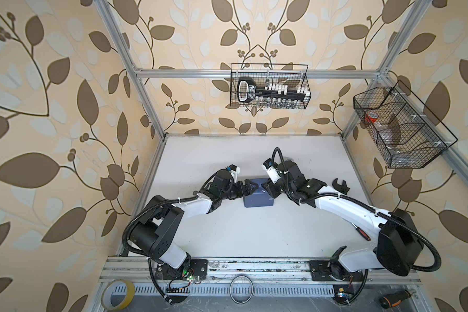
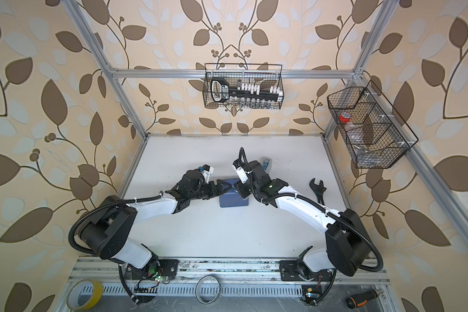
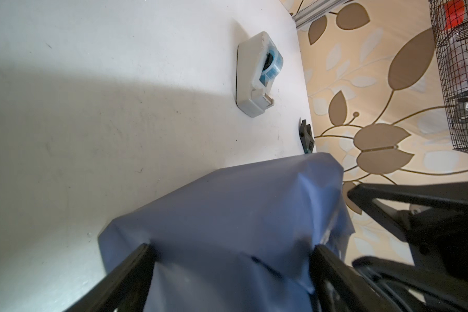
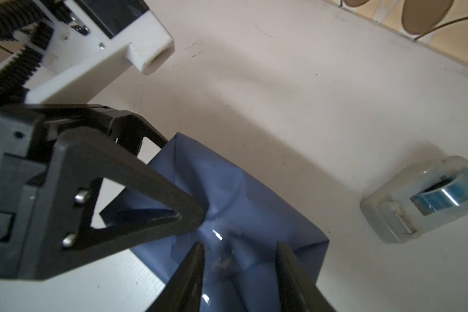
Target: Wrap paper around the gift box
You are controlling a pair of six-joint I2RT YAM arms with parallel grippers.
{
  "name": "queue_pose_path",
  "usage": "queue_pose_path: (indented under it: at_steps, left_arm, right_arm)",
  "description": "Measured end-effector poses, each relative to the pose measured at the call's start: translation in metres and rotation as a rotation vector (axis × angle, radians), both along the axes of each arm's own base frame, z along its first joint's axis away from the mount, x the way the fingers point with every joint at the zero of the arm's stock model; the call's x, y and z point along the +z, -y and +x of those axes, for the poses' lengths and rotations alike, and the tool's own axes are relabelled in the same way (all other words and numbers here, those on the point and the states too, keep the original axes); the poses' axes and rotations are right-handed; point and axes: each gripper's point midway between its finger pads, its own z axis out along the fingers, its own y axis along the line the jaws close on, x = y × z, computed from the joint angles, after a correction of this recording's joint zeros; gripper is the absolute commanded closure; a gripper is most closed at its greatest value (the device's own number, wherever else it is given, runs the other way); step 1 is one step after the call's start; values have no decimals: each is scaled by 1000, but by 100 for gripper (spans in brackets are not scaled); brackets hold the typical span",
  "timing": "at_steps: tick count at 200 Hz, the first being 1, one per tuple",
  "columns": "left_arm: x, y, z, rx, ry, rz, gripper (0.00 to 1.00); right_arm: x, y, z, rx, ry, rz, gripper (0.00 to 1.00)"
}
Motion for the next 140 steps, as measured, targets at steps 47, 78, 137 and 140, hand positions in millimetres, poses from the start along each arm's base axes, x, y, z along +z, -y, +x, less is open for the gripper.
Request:
queue_pose_path:
  at_steps: [47,78,137,140]
  left_arm:
    - [0,0,0,0,0,0,9]
    - [0,0,0,1,0,0,9]
    - [0,0,0,0,0,-1,9]
    - [0,0,0,0,0,-1,9]
  right_arm:
    - [-10,5,11,-44,14,-51,55]
    - [-7,14,20,-94,55,-83,54]
    - [4,22,25,-144,85,-57,53]
    - [5,23,24,-141,85,-47,53]
